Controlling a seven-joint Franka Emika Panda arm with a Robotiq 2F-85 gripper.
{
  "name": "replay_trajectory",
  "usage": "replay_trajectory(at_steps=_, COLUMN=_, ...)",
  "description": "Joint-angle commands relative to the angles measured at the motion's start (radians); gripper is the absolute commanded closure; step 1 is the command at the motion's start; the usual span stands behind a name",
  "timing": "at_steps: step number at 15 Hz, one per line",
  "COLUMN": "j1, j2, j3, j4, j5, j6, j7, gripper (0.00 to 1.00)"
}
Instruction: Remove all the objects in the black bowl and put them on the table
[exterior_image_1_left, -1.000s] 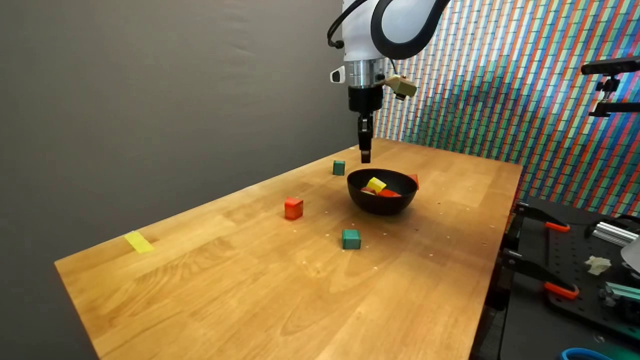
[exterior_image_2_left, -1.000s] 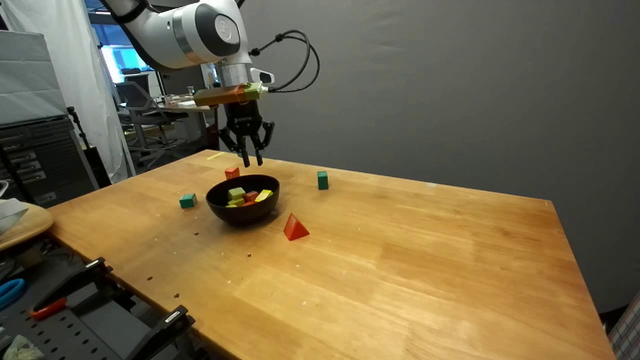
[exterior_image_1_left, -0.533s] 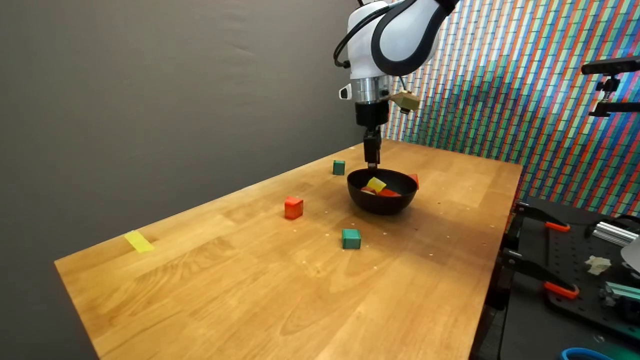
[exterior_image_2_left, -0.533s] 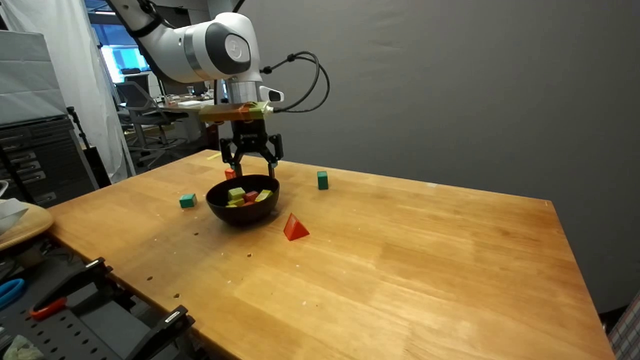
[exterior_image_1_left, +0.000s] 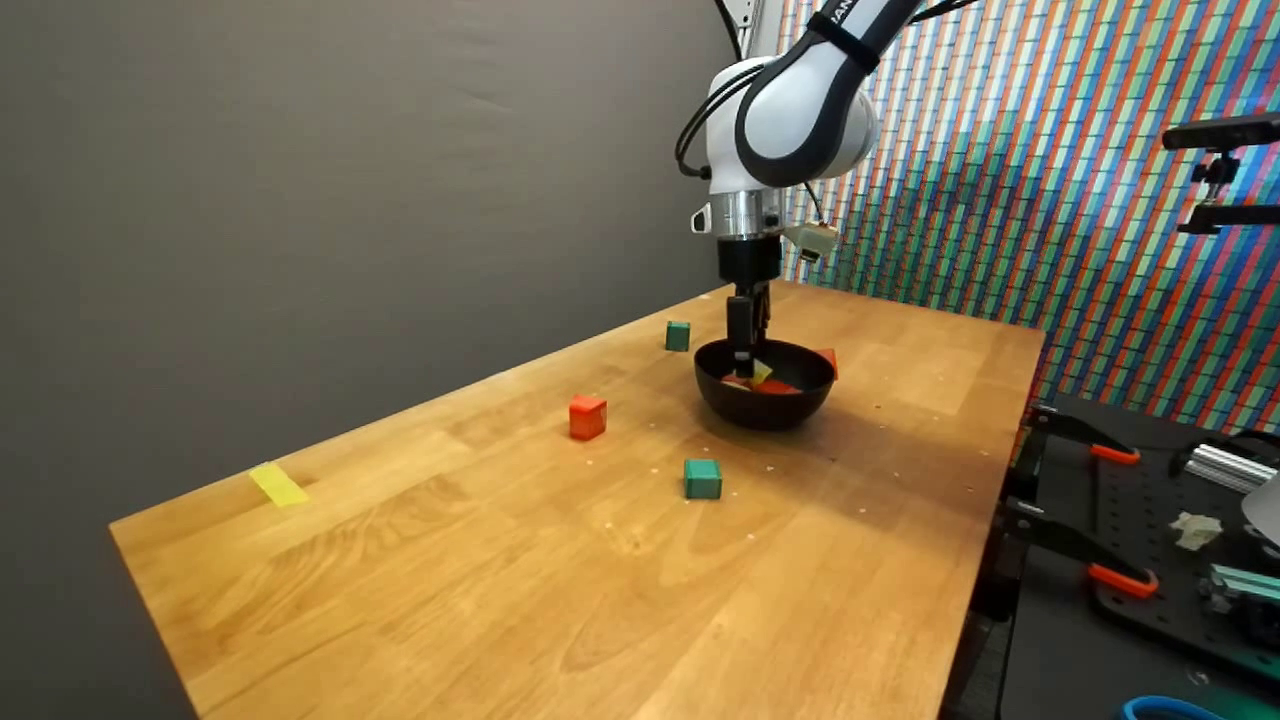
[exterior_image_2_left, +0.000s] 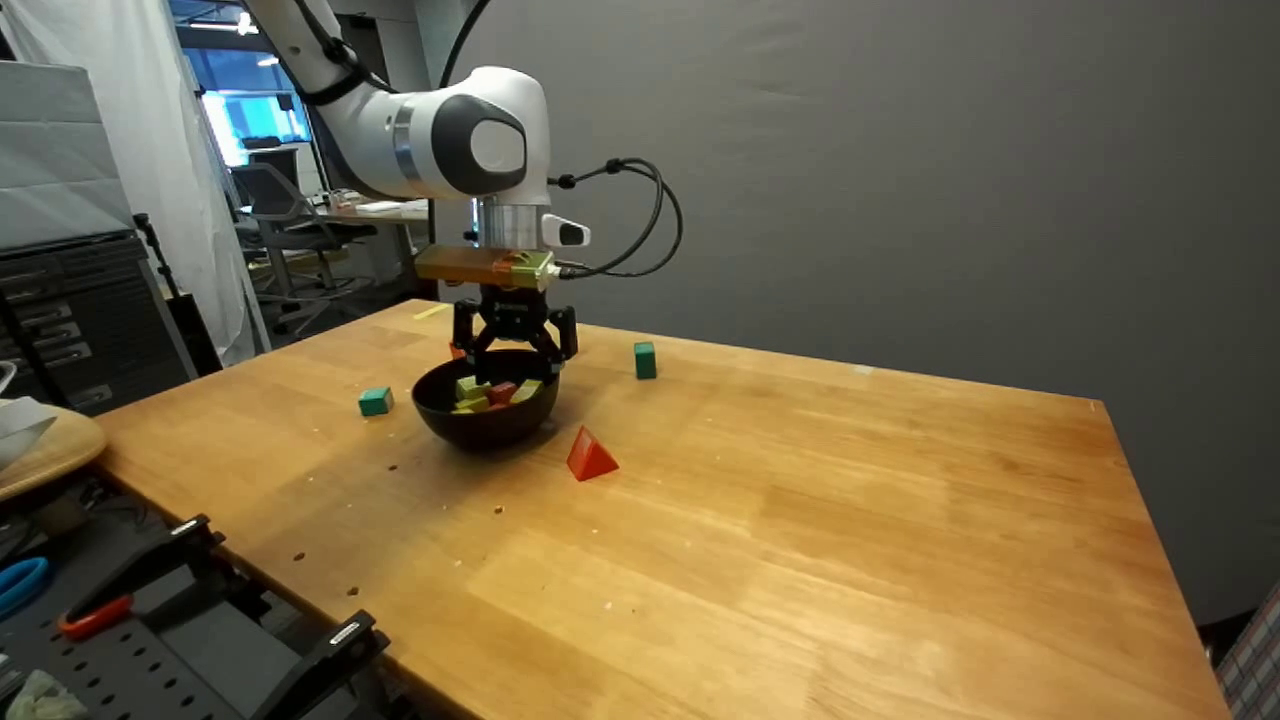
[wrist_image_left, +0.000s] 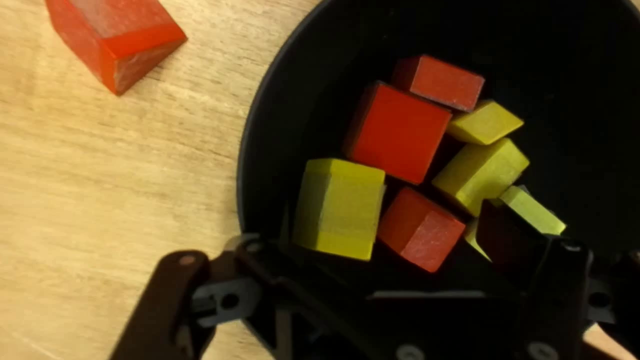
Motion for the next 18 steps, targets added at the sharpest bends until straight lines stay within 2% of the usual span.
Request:
replay_trajectory(at_steps=1, j1=-0.031, j2=0.015, j3=0.017, j4=0.01, j5=0.042, j6=0.029, j7=-0.031, gripper=0.3)
replay_trajectory(at_steps=4, j1=-0.035, j2=0.017, j3=0.014, j4=0.007, j5=0.046, j6=0.037, j7=-0.031, gripper=0.54)
replay_trajectory(at_steps=6, j1=-0.037, j2=0.013, j3=0.014, j4=0.008, j5=0.045, j6=0.039, j7=-0.031, gripper=0.55)
replay_trajectory(at_steps=7, j1=-0.039, j2=0.011, j3=0.015, j4=0.007, j5=0.046, j6=0.039, j7=-0.033, gripper=0.6)
replay_trajectory(at_steps=9, j1=-0.04, j2=0.019, j3=0.018, j4=0.008, j5=0.048, j6=0.038, j7=-0.036, gripper=0.6)
replay_trajectory(at_steps=13, j1=-0.043, j2=0.032, j3=0.032, j4=0.017, j5=0.059, j6=0.025, j7=-0.056, gripper=0.73)
replay_trajectory(at_steps=15, j1=-0.043, j2=0.009, j3=0.031, j4=0.005, j5=0.055, j6=0.019, j7=-0.061, gripper=0.85)
replay_trajectory(at_steps=18, j1=-0.026, j2=-0.059, j3=0.013, j4=-0.036, j5=0.021, j6=0.002, j7=-0.039, gripper=0.86)
